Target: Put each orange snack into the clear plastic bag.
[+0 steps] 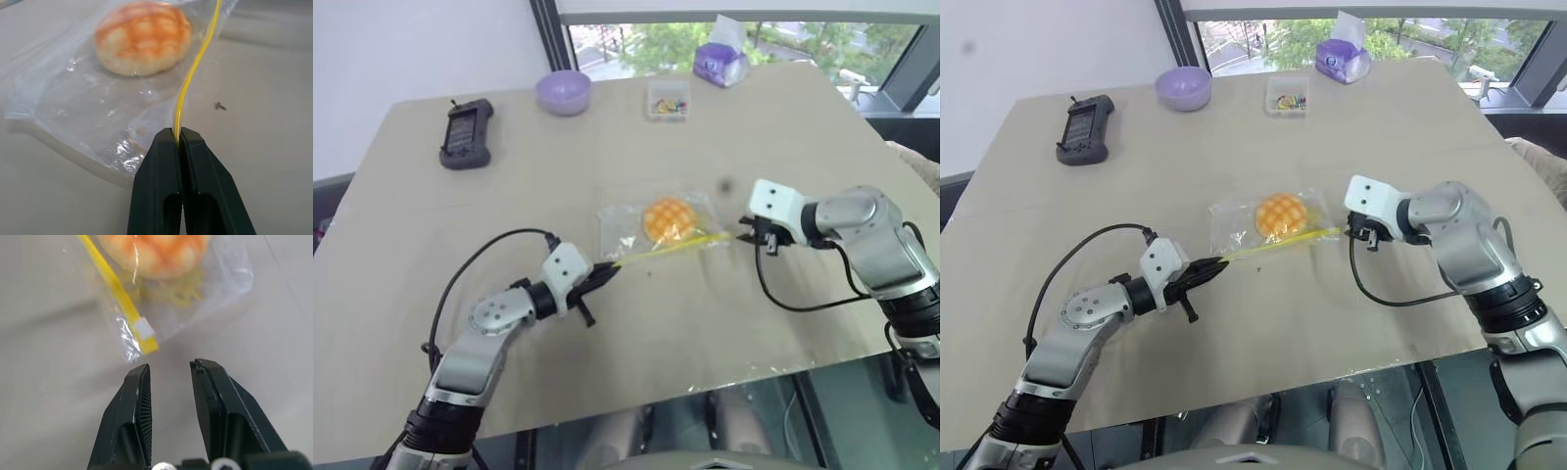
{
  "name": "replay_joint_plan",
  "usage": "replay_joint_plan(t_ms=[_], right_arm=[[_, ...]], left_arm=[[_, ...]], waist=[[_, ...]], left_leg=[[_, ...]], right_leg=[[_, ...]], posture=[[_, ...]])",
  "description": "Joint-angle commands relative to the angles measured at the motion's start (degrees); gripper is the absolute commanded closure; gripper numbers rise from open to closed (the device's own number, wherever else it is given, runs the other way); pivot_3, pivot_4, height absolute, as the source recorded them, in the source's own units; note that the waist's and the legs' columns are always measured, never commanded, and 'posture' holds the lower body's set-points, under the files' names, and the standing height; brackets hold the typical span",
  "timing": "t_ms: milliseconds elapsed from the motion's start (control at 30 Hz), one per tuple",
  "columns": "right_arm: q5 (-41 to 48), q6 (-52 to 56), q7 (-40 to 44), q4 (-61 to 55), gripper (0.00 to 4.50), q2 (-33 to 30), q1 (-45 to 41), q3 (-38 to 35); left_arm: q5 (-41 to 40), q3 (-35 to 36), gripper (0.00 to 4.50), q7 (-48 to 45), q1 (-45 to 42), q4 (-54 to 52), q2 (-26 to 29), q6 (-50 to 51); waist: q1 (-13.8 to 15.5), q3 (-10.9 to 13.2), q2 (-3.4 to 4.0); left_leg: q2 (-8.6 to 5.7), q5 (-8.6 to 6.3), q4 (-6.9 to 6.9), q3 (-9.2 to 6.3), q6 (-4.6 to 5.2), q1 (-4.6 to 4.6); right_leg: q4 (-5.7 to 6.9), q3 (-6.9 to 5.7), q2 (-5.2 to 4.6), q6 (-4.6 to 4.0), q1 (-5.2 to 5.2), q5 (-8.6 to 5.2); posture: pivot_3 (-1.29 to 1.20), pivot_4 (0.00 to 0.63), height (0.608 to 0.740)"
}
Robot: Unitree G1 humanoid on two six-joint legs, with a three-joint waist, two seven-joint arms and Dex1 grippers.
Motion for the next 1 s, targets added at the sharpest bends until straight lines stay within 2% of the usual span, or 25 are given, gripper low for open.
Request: replay_joint_plan(t_ms=[33,500,1000], right_arm=[[3.3,2.3,0.8,-3.1,3.08,0.1,0.0,-2.2],[7.5,5.0,-2.3,-1.5,3.08,2.1,-1.3,-1.4],[7.4,0.2,-1.7,0.0,3.08,3.5,-1.5,1.4]], left_arm=[[0.2,0.2,4.50,-0.2,0.5,-1.5,0.1,-1.5],[0.4,0.4,4.50,-0.8,2.7,-2.4,0.5,-2.3],[0.6,0.3,4.50,-0.5,3.3,-2.8,0.3,-2.3]], waist=[[-0.1,0.0,0.00],[-0.1,0.0,0.00],[-0.1,0.0,0.00]], left_leg=[[0.00,0.00,0.00,0.00,0.00,0.00],[0.00,0.00,0.01,0.00,0.00,0.00],[0.00,0.00,0.01,0.01,0.00,0.01]], right_leg=[[0.00,0.00,0.00,0.00,0.00,0.00],[0.01,0.00,0.00,0.00,0.00,0.00],[0.02,0.00,0.00,0.00,0.00,0.00]], posture=[[0.00,0.150,0.736],[0.00,0.150,0.736],[0.00,0.150,0.736]])
